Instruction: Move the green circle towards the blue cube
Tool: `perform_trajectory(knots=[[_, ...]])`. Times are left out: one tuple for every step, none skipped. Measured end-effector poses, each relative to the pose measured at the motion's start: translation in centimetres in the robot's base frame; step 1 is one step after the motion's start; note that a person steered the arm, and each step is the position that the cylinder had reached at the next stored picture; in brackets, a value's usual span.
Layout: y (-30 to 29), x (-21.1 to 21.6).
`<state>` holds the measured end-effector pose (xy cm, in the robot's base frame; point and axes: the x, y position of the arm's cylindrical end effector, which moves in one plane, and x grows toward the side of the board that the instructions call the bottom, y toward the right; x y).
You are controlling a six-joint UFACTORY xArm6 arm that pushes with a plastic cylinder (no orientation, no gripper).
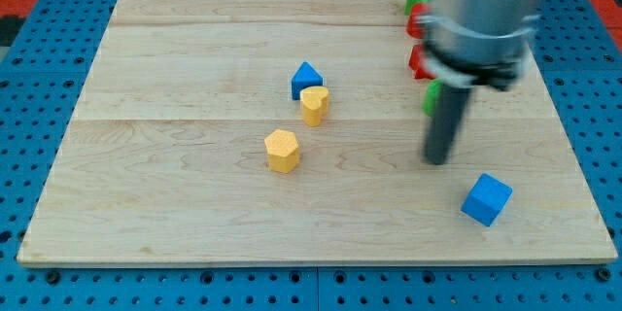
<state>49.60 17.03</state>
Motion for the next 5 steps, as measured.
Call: perform_trajectory(knots=[[3.6, -4.9], [3.3, -10.3], [-1.4, -12.1], [-3.5, -11.9], [1.5, -9.7]])
